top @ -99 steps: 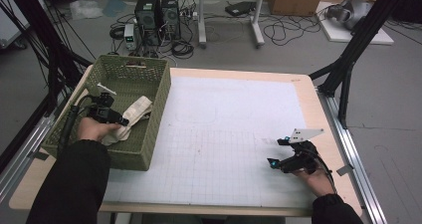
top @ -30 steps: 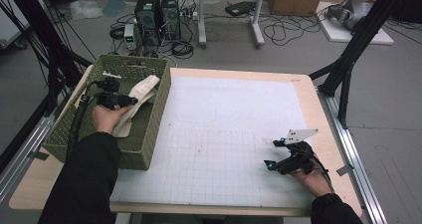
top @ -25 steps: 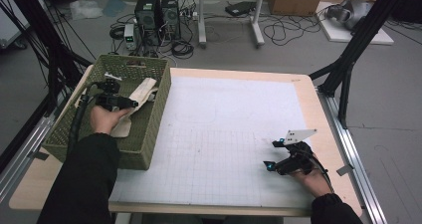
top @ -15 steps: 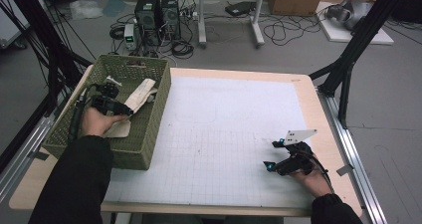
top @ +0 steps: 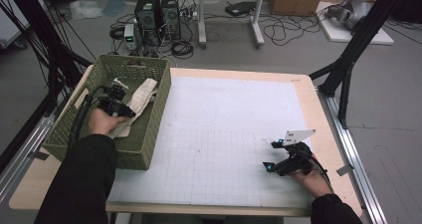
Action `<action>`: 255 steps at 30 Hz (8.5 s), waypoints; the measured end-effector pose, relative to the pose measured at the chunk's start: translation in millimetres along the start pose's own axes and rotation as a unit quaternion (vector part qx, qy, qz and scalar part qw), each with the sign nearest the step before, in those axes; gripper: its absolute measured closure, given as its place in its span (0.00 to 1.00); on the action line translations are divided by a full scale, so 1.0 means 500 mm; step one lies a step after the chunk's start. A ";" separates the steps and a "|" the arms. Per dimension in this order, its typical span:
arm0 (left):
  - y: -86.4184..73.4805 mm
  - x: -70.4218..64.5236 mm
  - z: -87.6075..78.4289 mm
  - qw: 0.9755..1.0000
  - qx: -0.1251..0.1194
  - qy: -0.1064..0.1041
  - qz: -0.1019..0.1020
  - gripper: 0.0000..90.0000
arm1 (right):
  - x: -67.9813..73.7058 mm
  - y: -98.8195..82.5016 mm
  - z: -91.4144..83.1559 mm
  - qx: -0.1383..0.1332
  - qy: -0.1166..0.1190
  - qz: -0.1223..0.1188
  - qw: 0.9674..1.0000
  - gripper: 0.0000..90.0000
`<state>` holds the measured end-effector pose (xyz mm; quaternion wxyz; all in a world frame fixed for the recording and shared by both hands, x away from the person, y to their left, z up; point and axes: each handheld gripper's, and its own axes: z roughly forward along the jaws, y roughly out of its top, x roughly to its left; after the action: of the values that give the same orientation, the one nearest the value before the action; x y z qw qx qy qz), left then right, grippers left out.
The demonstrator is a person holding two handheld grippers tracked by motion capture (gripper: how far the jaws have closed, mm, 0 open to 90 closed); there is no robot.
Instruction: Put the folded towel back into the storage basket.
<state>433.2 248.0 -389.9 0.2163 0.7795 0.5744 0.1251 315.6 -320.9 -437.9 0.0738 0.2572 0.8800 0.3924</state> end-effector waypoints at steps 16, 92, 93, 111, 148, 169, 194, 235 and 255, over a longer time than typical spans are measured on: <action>-0.049 0.021 -0.040 0.997 0.075 0.003 0.027 0.68 | 0.000 0.001 0.001 -0.001 -0.001 -0.005 1.000 0.13; -0.029 -0.024 -0.039 0.997 0.018 -0.074 0.014 0.79 | 0.010 0.019 -0.004 -0.021 -0.007 -0.018 1.000 0.13; -0.029 -0.023 -0.042 0.997 0.013 -0.076 0.010 0.78 | 0.009 0.019 -0.006 -0.022 -0.007 -0.016 1.000 0.13; -0.024 -0.023 -0.074 0.993 -0.052 -0.107 -0.020 0.63 | 0.011 0.021 -0.025 -0.037 -0.019 -0.008 0.999 0.13; -0.042 -0.012 -0.104 0.977 -0.121 -0.166 -0.061 0.57 | 0.013 0.022 -0.036 -0.045 -0.020 -0.009 0.999 0.13; -0.057 0.034 -0.112 0.926 -0.162 -0.308 -0.148 0.43 | 0.014 0.023 -0.032 -0.044 -0.016 -0.014 0.999 0.13; -0.053 -0.043 -0.162 0.912 -0.221 -0.328 -0.107 0.45 | 0.016 0.029 -0.041 -0.051 -0.017 -0.016 0.998 0.13; -0.027 -0.192 -0.156 0.906 -0.237 -0.339 -0.093 0.40 | 0.015 0.033 -0.046 -0.060 -0.012 -0.018 0.998 0.13; -0.025 -0.255 -0.144 0.897 -0.236 -0.365 -0.079 0.38 | 0.013 0.035 -0.049 -0.066 -0.014 -0.024 0.997 0.13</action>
<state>351.5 143.8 -326.2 0.5972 0.6489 0.4684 -0.0536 308.5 -323.9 -407.9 0.1121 0.2360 0.8572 0.4438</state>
